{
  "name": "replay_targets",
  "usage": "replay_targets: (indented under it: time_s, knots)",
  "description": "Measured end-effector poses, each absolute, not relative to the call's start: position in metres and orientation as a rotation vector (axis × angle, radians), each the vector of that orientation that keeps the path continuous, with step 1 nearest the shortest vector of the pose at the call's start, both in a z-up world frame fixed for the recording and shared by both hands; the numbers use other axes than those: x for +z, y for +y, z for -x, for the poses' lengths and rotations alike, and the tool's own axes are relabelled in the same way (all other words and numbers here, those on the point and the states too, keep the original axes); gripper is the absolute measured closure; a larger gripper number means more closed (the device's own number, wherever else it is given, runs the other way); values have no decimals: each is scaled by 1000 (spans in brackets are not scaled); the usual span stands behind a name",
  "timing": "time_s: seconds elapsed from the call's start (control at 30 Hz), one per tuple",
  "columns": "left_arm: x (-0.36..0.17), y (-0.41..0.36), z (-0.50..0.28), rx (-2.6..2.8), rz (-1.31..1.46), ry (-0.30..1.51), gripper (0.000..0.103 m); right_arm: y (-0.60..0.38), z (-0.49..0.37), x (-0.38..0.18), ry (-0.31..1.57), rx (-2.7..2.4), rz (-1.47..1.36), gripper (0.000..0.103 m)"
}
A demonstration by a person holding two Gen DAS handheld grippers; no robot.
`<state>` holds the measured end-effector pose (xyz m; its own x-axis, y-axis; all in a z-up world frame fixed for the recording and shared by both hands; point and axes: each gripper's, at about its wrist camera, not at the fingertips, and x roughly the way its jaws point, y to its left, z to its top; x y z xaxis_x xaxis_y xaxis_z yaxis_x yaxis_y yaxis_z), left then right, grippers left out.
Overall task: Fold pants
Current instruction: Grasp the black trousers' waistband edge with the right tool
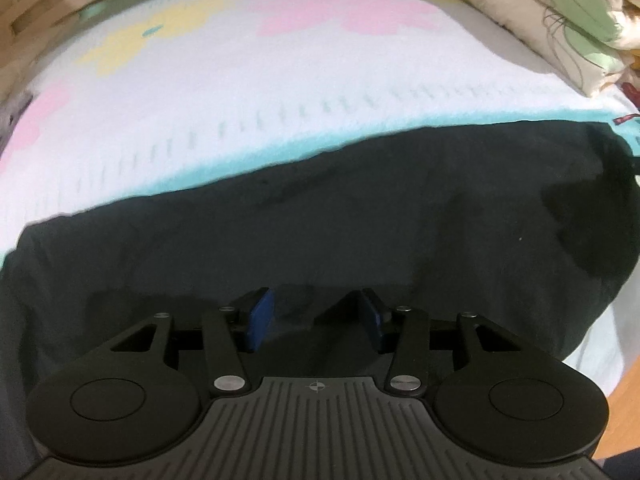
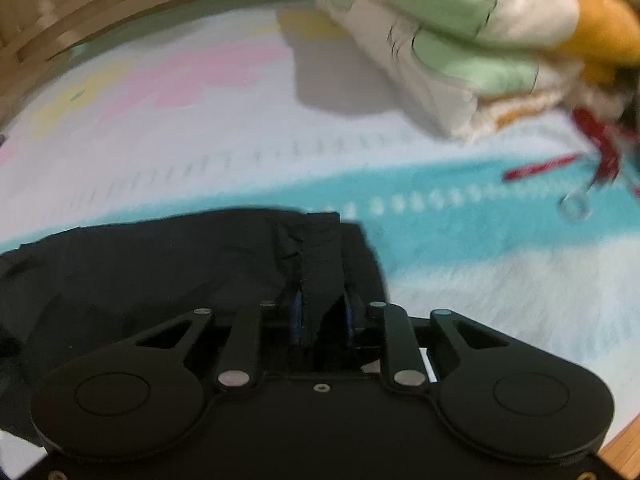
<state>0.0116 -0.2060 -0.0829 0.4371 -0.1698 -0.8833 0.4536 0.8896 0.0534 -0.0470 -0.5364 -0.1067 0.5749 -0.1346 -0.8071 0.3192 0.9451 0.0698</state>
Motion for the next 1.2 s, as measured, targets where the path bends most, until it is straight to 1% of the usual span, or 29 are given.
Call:
replay_targets:
  time_s: [0.1,0.2,0.23,0.27,0.5,0.53,0.57,0.8,0.9,1.0,1.07,1.2]
  knots:
    - [-86,-213,-9,-416,-332,1048,57,-548,47,-105,913,-310,-272,74]
    - [-91,-213,-10,-411,-329,1064,57,-558,48,-108,913,-293,-351,64]
    - [-91,-212,-11,-409,-321,1069,57,-562,51,-106,908,-314,-391,57]
    - [-90,-211,-13,-406,-311,1076,57,-569,56,-104,904,-329,-453,54]
    - [-90,-210,-14,-390,-310,1078,57,-599,92,-107,943,-323,-777,53]
    - [-89,-211,-13,-389,-313,1076,57,-600,96,-109,949,-327,-793,50]
    - [-90,-212,-14,-388,-315,1075,57,-600,100,-111,955,-329,-797,47]
    - [-89,-212,-10,-394,-317,1069,56,-595,105,-121,952,-269,-797,46]
    - [-89,-212,-10,-394,-315,1072,56,-584,96,-125,953,-258,-722,45]
    - [-89,-211,-10,-395,-318,1069,56,-577,87,-126,931,-243,-686,39]
    - [-89,-211,-9,-397,-316,1068,56,-576,83,-129,902,-238,-710,32]
    - [-89,-209,-11,-399,-307,1073,56,-575,80,-134,855,-229,-725,31]
